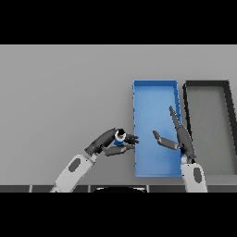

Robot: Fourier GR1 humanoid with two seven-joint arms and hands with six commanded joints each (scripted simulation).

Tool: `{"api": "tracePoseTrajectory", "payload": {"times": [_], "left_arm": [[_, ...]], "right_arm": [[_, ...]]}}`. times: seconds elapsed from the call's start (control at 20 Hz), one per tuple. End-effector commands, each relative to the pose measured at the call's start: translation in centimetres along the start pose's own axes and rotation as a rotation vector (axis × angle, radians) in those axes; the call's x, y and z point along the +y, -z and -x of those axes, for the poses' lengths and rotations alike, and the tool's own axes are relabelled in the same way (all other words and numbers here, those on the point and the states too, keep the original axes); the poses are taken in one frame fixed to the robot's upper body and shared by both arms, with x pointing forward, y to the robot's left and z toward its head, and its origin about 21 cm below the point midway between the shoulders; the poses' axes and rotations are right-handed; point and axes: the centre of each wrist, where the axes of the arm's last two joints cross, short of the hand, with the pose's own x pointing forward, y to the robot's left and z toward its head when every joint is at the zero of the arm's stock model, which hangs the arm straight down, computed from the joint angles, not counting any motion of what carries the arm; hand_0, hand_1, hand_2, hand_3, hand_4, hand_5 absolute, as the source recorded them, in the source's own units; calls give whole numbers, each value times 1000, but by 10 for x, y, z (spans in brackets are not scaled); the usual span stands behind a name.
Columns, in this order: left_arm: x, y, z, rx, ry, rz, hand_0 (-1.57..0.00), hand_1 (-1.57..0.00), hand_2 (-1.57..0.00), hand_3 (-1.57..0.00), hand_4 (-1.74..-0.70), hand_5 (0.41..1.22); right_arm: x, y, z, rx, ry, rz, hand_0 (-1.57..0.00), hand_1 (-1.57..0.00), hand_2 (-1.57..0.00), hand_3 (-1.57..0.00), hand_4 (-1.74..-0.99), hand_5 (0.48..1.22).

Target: Pick up the blue pipe and place it into the blue bin.

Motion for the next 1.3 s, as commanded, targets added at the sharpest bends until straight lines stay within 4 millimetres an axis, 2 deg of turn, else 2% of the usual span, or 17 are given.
{"api": "tracePoseTrajectory", "payload": {"times": [0.0,0.05,0.25,0.35,0.45,0.55,0.6,0.8,0.9,1.1,1.25], "left_arm": [[3,3,0,4,6,-8,-1571,-1571,-1571,-1571,-1474,1221],[3,2,0,-3,11,-5,-1571,-1571,-1571,-1571,-1475,1221],[5,0,1,-4,18,3,-1571,-1571,-1571,-1571,-1475,1221],[4,-1,-2,-6,20,11,-1571,-1571,-1571,-1571,-1474,1221],[4,3,-5,1,21,3,-1571,-1571,-1571,-1571,-1473,1221],[6,-2,-3,-2,28,6,-1571,-1571,-1571,-1571,-1473,1221],[6,0,-5,-3,28,4,-1571,-1571,-1571,-1571,-1473,1221],[2,-1,-3,4,44,16,-1571,-1571,-1571,-1571,-1474,1221],[2,3,-4,16,40,17,-1571,-1571,-1571,-1571,-1475,1221],[5,6,-7,18,42,12,-1571,-1571,-1571,-1571,-1476,1221],[5,1,1,14,29,34,-1571,-1571,-1571,-1571,-1474,1221]], "right_arm": [[0,0,1,-5,14,-1,1,-11,-3,1,-1194,572],[1,2,-4,-57,53,-7,1,-19,-18,1,-1178,569],[-22,7,-32,-261,164,-98,1,-11,-20,1,-1169,597],[-34,12,-56,-291,139,-201,1,-6,-12,1,-1165,589],[-35,13,-80,-307,126,-302,1,-4,-8,1,-1177,567],[-37,12,-102,-329,67,-384,1,-2,-4,1,-1194,543],[-32,14,-112,-345,41,-430,1,-1,-3,1,-1205,539],[-21,18,-131,-381,5,-561,1,0,-1,1,-1256,523],[-12,21,-142,-387,8,-610,1,0,0,1,-1242,524],[4,34,-153,-367,14,-720,1,1,1,1,-1220,525],[22,46,-162,-360,-9,-789,1,1,1,1,-1201,514]]}}
